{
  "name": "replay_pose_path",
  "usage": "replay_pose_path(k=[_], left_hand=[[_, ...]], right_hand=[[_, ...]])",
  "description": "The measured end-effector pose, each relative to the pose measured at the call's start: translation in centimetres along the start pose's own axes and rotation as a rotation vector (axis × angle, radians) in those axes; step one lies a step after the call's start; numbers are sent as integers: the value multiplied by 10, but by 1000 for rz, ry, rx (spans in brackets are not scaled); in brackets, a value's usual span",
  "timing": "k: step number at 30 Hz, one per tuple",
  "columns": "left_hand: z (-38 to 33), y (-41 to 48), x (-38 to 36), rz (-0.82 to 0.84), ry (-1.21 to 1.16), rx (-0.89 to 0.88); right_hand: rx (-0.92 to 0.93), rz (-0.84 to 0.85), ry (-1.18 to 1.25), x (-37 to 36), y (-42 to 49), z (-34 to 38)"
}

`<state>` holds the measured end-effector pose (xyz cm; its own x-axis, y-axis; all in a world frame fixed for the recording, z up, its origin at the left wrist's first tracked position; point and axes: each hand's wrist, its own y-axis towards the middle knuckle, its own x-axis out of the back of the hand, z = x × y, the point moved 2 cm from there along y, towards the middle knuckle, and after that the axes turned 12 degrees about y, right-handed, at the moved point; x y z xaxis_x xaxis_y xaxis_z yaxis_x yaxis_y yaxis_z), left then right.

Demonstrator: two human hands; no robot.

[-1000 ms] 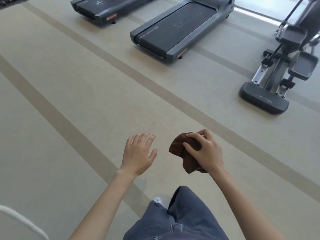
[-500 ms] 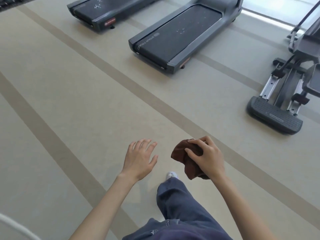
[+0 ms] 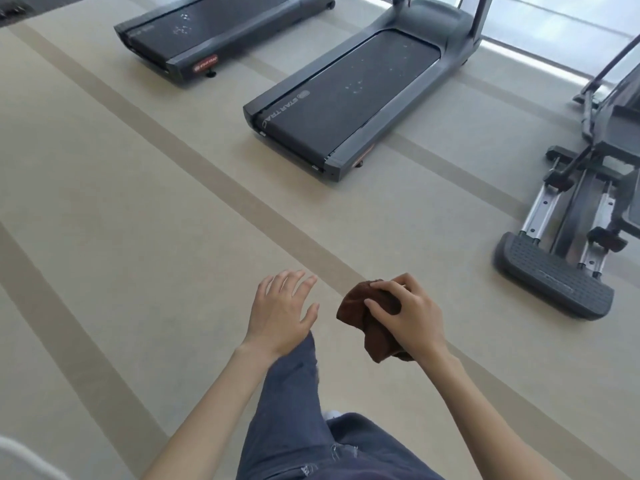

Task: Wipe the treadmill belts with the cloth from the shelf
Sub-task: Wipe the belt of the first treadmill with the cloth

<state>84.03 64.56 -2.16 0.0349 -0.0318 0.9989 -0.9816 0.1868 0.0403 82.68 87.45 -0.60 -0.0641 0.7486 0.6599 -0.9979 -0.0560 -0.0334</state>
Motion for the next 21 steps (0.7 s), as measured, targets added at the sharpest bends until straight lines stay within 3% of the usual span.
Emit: replay_pose_path(k=[7, 13, 21], left_hand=[[62, 120, -19, 81, 13, -43], [117, 241, 4, 6, 38, -77], [134, 350, -11, 19, 32, -116]], right_hand=[[-85, 4, -16, -18, 112, 4], [-93, -82, -6, -16, 230, 34], [-83, -128, 20, -16, 337, 33]])
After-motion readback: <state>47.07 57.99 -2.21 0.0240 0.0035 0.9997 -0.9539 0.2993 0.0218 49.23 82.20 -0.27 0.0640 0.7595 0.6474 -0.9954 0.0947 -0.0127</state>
